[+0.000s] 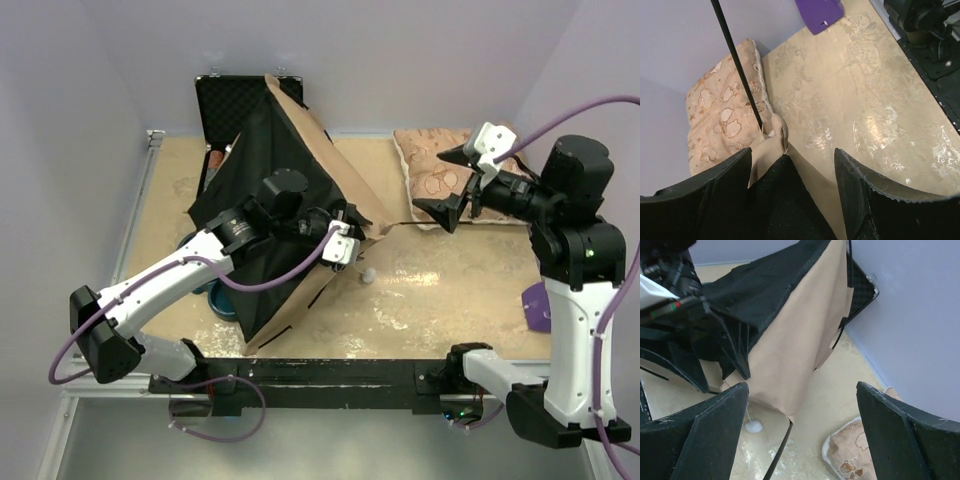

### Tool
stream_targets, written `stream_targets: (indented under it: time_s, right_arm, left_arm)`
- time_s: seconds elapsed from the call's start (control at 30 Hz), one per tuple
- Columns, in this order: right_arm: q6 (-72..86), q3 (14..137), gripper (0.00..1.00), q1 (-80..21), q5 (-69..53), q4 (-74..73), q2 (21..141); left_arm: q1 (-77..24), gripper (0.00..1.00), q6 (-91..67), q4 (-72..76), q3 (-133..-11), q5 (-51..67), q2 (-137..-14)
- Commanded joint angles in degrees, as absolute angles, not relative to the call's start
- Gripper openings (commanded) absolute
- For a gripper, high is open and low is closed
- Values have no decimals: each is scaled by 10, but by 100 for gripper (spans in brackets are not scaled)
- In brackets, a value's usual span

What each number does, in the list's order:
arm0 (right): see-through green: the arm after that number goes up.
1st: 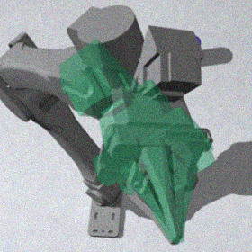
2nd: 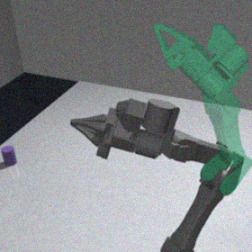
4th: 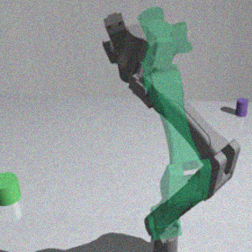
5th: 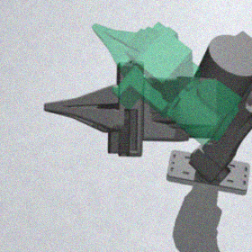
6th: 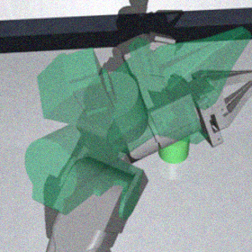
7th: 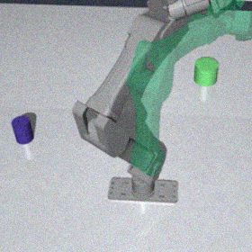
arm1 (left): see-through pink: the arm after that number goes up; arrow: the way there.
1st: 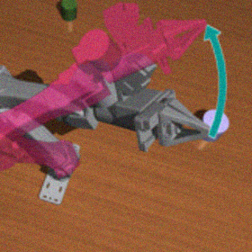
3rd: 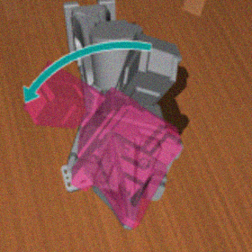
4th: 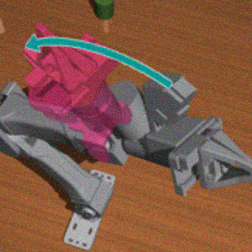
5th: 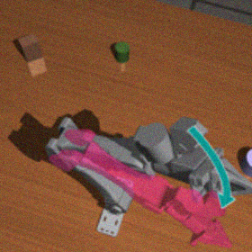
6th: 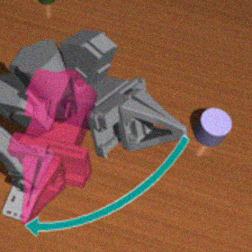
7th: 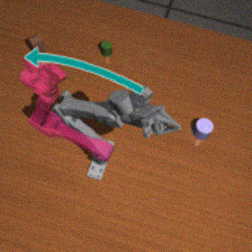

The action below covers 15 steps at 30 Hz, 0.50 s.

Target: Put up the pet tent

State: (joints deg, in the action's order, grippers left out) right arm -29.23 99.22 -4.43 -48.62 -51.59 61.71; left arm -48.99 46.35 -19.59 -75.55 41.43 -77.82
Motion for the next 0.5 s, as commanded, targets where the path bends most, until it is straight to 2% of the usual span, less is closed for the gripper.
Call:
stream_targets:
  time_s: [0.0,0.47]
  right_arm:
    - [-269,999,92,-44,-496,-457,564]
    - [-305,938,88,-44,-476,-433,493]
  left_arm:
    - [-511,70,491,-159,-768,372,-774]
    - [-530,47,462,-150,-778,302,-802]
